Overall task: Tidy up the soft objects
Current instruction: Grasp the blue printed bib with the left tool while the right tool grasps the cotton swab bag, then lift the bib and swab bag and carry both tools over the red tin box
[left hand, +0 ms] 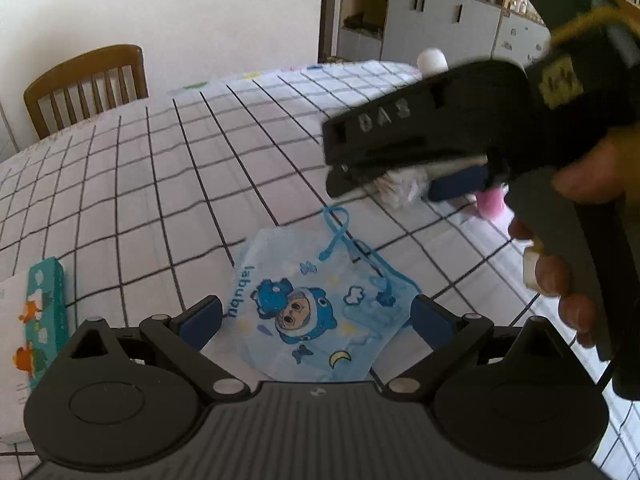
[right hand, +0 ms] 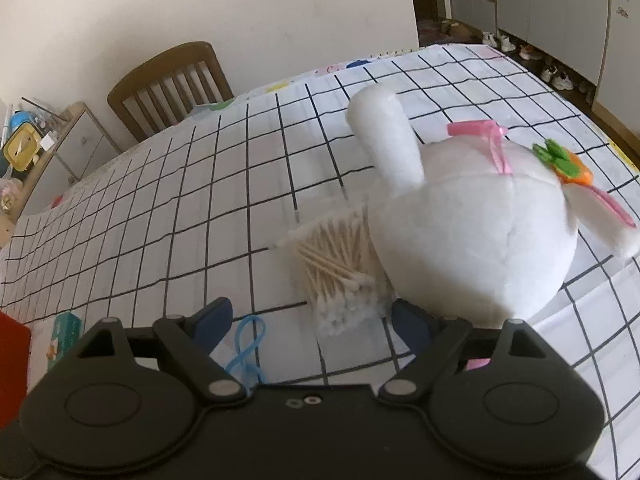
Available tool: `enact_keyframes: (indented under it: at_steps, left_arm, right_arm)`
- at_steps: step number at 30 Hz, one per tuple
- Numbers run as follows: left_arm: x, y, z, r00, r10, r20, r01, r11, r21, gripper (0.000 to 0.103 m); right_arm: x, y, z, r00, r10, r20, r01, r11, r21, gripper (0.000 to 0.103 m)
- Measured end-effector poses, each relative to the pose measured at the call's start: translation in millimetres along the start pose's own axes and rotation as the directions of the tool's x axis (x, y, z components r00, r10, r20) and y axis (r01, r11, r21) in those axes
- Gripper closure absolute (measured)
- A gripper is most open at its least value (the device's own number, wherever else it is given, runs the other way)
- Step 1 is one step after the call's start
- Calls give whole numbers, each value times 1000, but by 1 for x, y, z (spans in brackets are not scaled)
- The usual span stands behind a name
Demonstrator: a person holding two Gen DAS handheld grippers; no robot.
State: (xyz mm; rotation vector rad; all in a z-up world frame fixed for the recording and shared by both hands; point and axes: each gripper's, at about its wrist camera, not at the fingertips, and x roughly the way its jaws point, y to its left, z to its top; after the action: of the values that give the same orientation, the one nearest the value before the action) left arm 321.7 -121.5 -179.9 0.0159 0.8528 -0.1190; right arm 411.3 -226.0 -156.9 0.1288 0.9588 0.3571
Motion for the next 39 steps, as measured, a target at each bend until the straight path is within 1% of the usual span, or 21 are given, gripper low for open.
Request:
enact_keyframes:
  at_steps: [2, 5, 7, 9, 10, 11, 12, 14, 15, 16, 17, 19, 20, 22, 24, 28, 34, 39]
  left_arm:
    - [4, -3, 0, 1000, 15, 5, -15, 1000, 24, 2]
    - [7, -4, 1, 1000, 23, 11, -23, 999, 30, 2]
    - [9, -5, 3, 999, 30, 12, -30, 999, 32, 2]
    - [9, -7, 4, 999, 41, 9, -42, 999, 32, 1]
    - [10, -7, 5, 999, 42, 5, -42, 999, 29, 2]
    - [10, -6, 6, 999, 42, 3, -42, 999, 26, 2]
    - [10, -6, 6, 999, 44, 3, -44, 999, 22, 3]
    - [9, -5, 8, 999, 51, 8, -51, 999, 14, 9]
    - [8, -5, 8, 998, 55, 13, -56, 998, 9, 16]
    - [7, -4, 9, 998, 59, 17, -59, 998, 4, 24]
    - [6, -3, 11, 998, 62, 20, -62, 998, 0, 28]
    - [5, 0, 13, 997, 67, 24, -66, 998, -12, 47]
    - [4, 2, 14, 997, 67, 26, -66, 998, -17, 51]
    - [3, 6, 16, 997, 67, 26, -66, 997, -33, 69]
    - [2, 13, 17, 998, 59, 28, -57, 996, -65, 71]
    - [-3, 25, 18, 996, 81, 45, -77, 992, -97, 77]
    - [-18, 37, 18, 993, 99, 63, -90, 986, -137, 78]
    - [-32, 42, 18, 991, 111, 75, -98, 983, -156, 78]
  right_arm:
    - [1, 2, 0, 1000, -8, 2, 8, 1000, -8, 14]
    - [4, 4, 2, 1000, -18, 7, 18, 1000, -21, 15]
    - [4, 6, 2, 999, -37, 12, 37, 999, -35, 19]
    - [4, 9, 1, 998, -61, 19, 62, 997, -53, 28]
    - [4, 9, 0, 997, -74, 23, 75, 995, -62, 31]
    - [4, 9, 0, 996, -85, 27, 87, 994, -70, 37]
    - [4, 9, 0, 995, -98, 33, 100, 992, -77, 47]
    - [3, 9, 0, 991, -129, 45, 132, 988, -84, 59]
    - [3, 7, 0, 990, -136, 48, 139, 987, -85, 63]
    - [4, 6, 0, 990, -135, 50, 138, 987, -85, 63]
    - [4, 5, 0, 990, -134, 53, 138, 987, -86, 66]
    - [3, 4, -1, 989, -133, 59, 138, 987, -88, 69]
    - [3, 4, -2, 990, -129, 60, 134, 987, -85, 71]
    - [1, 3, -3, 991, -120, 64, 125, 989, -84, 73]
    - [-1, 2, -4, 991, -112, 68, 117, 990, -84, 75]
    - [-7, 1, -9, 993, -89, 74, 95, 992, -83, 77]
    - [-22, 4, -20, 995, -41, 88, 49, 995, -92, 78]
    - [-42, 10, -25, 995, 1, 98, 9, 995, -98, 78]
